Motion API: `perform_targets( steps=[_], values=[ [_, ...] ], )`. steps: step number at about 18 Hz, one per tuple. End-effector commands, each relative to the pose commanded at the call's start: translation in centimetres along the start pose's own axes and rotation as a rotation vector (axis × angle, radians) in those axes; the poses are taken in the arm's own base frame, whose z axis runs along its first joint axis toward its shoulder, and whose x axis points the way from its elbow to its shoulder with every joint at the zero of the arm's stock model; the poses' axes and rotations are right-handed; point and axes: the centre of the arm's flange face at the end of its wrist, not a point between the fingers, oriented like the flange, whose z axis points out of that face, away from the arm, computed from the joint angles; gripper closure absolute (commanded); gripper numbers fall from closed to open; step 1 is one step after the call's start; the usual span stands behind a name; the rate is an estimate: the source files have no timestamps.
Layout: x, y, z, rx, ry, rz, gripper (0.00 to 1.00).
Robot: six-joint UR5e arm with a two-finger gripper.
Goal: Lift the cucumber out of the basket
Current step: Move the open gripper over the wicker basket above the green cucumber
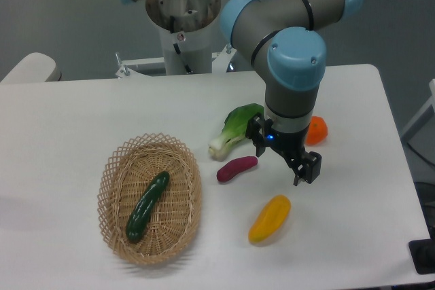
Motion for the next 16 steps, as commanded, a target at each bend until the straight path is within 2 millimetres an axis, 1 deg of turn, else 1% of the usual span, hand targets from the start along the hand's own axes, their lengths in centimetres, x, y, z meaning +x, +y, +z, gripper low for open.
perform_targets(
  steps=[3,5,6,8,10,11,13,16],
  values=[
    [0.4,-0.1,0.4,-0.003,0.01,0.0,0.0],
    [1.3,-0.1,1.2,-0.008,0.031,-0.016,0.0],
    [1.7,0.0,1.2,-0.01,0.036,-0.024,0.0],
    [2.4,0.1,1.9,-0.015,0.05,-0.056,0.0],
    [3.0,-0.3,2.0,-0.017,0.055,-0.102,0.0],
    [4.6,-3.4,2.6,-0.026,0.057,-0.168,0.0],
    [5.9,-4.5,3.7,-0.07,0.065,-0.232,0.0],
    [8.8,-6.4,5.4,-0.119,0.073,-0.279,0.0]
  ],
)
